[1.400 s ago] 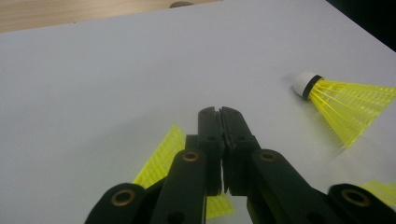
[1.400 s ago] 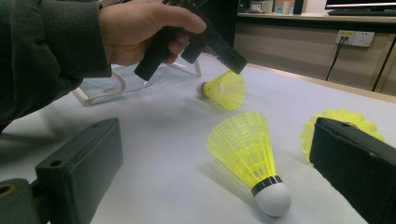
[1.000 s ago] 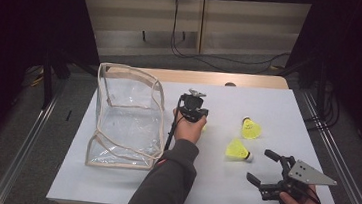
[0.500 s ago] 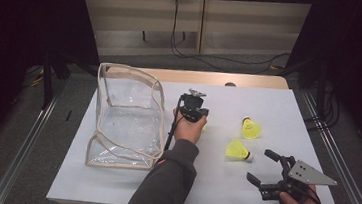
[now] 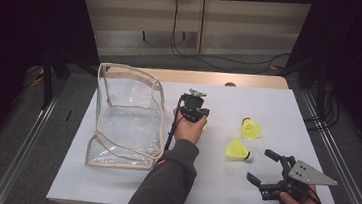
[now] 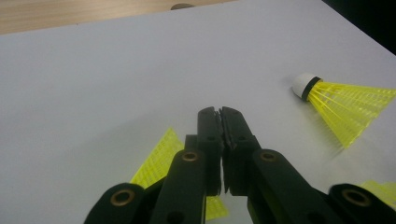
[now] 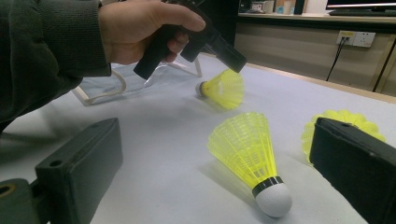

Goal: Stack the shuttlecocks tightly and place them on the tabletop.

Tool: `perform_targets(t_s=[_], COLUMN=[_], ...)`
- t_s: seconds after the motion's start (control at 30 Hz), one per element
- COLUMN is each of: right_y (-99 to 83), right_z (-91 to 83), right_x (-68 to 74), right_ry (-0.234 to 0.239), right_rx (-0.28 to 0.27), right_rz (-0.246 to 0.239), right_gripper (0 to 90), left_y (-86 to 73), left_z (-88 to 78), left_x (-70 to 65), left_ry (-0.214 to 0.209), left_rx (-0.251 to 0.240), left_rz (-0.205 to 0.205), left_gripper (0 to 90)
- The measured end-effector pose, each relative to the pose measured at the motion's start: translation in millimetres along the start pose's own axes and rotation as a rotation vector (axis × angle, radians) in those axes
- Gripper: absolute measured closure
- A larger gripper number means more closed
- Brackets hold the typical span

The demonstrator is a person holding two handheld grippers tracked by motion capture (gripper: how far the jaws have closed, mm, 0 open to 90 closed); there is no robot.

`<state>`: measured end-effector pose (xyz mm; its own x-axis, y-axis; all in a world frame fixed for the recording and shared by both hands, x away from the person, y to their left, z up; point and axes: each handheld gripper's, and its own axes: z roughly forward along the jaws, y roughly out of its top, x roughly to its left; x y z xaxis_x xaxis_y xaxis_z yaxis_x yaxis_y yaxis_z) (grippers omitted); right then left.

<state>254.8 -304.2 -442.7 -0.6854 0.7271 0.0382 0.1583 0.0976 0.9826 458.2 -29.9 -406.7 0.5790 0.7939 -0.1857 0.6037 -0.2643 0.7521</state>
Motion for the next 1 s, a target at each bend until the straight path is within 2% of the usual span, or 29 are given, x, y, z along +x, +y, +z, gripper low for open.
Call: perform_targets(t_s=[0.2, 0.3, 0.53, 0.6, 0.87, 0.93, 1.0], right_y=[0.3, 0.5, 0.4, 0.5, 0.4, 0.3, 0.3], right_z=[-0.4, -0.6, 0.1, 0.0, -0.3, -0.1, 0.1], right_x=[0.0, -0.1, 0.3, 0.4, 0.2, 0.2, 0.3], right_ry=[0.000, 0.001, 0.004, 0.005, 0.003, 0.003, 0.003], right_rx=[0.000, 0.000, -0.001, -0.001, 0.002, 0.001, 0.001], right_rz=[-0.001, -0.001, -0.005, -0.003, -0.001, -0.005, -0.005], right_gripper=[2.1, 2.1, 2.2, 2.2, 2.2, 2.1, 2.2], left_y=[0.1, 0.3, -0.1, -1.0, -5.8, -6.9, -8.8], left_z=[-1.1, -2.3, -7.8, -9.4, -16.5, -18.6, -20.2], left_x=[-2.2, -4.3, -8.8, -9.6, -12.1, -13.6, -16.0], left_ry=[-0.003, -0.004, -0.019, -0.022, -0.054, -0.062, -0.071], left_rx=[-0.002, -0.009, -0.019, -0.020, -0.023, -0.013, -0.024], left_rz=[0.004, 0.005, 0.001, -0.005, -0.015, -0.005, -0.003], left_gripper=[83.1, 74.1, 63.2, 57.1, 43.7, 41.7, 39.5])
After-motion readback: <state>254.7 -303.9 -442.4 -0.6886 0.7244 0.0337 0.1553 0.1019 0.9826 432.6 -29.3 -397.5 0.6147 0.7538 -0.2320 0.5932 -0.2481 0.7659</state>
